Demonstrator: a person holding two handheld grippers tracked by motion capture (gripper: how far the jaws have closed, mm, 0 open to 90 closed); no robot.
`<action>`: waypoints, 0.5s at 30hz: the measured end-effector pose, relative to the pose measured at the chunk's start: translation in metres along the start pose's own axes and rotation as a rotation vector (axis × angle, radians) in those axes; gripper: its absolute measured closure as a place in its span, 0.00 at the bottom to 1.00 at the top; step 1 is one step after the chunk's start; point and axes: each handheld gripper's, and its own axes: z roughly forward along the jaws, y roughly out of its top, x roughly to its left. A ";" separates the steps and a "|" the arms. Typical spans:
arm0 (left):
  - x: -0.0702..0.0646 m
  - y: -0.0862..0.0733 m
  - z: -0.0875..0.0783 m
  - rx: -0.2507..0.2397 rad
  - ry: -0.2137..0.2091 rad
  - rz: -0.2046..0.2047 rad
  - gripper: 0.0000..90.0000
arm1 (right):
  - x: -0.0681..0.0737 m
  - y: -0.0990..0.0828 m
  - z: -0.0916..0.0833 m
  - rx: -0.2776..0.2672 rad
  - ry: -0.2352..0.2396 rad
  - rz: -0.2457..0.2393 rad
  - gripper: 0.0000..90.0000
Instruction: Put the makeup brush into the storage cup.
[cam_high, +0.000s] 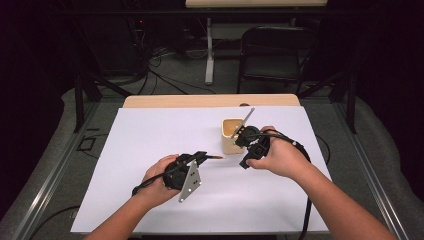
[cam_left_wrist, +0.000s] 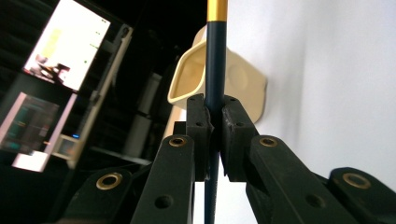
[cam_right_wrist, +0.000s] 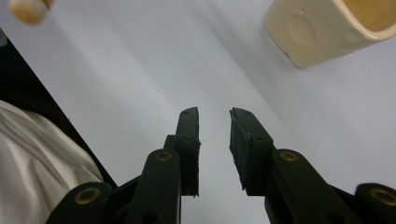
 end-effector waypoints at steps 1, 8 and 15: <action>0.001 -0.001 0.000 -0.013 -0.006 -0.031 0.93 | 0.000 -0.001 -0.001 -0.008 0.000 -0.003 0.81; 0.016 -0.006 -0.002 -0.082 -0.072 -0.264 0.93 | 0.001 -0.005 -0.004 -0.098 -0.005 -0.004 0.79; 0.020 -0.014 0.002 -0.162 -0.166 -0.511 0.93 | 0.002 -0.012 -0.007 -0.228 -0.005 -0.009 0.76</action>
